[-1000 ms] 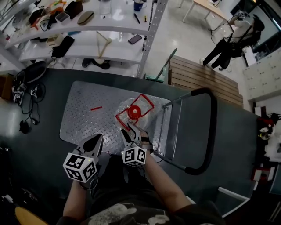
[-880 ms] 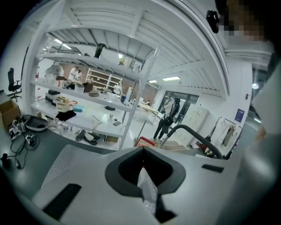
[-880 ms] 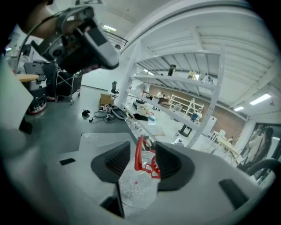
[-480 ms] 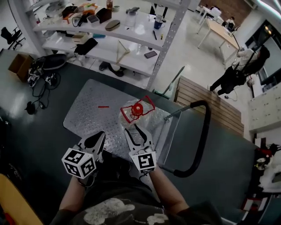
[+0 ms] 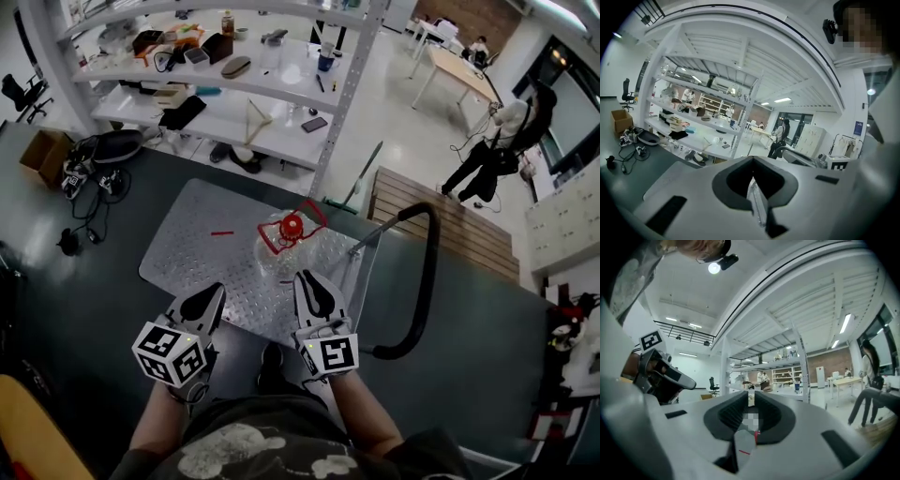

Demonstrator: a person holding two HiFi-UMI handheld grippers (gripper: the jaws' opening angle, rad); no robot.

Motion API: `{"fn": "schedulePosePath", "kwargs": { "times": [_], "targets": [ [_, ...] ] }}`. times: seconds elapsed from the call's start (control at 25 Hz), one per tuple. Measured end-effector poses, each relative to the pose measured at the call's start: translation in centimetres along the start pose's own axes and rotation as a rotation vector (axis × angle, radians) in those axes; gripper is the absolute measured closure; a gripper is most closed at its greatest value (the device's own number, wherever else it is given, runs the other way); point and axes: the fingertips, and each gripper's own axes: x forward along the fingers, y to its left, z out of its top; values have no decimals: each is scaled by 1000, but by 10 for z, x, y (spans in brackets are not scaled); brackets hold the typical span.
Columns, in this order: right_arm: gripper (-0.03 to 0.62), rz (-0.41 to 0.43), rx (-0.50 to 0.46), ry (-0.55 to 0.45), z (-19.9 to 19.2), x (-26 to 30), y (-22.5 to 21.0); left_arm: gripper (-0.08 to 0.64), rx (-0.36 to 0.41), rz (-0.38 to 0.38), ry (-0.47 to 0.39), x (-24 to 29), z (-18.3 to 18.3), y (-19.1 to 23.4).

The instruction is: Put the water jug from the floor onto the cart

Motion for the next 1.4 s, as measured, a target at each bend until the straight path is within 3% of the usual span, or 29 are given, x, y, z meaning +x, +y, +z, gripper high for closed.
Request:
{"fn": "schedulePosePath", "kwargs": {
  "times": [0.12,0.24,0.4,0.68,0.88,1.12,1.4],
  "targets": [
    [600,-97,32,-9,11,-30,3,552,-6,-6,-8,-34,-10,-5],
    [600,-133,77,-17,20,-59,18,552,-14,6,-19,-79,-24,-7],
    [601,-183,2,19,28,-98,47,552,-14,2,-34,-138,-45,-18],
    [601,-231,-17,57,39,-188,107,552,24,-50,-60,-225,-73,-59],
    [601,-262,-22,76,44,-247,127,552,16,-89,-35,-254,-104,-83],
    [601,-288,-35,84,43,-311,113,552,49,-95,-53,-272,-119,-131],
    [601,-236,-66,98,39,-399,96,552,65,-55,-54,-289,-149,-198]
  ]
}}
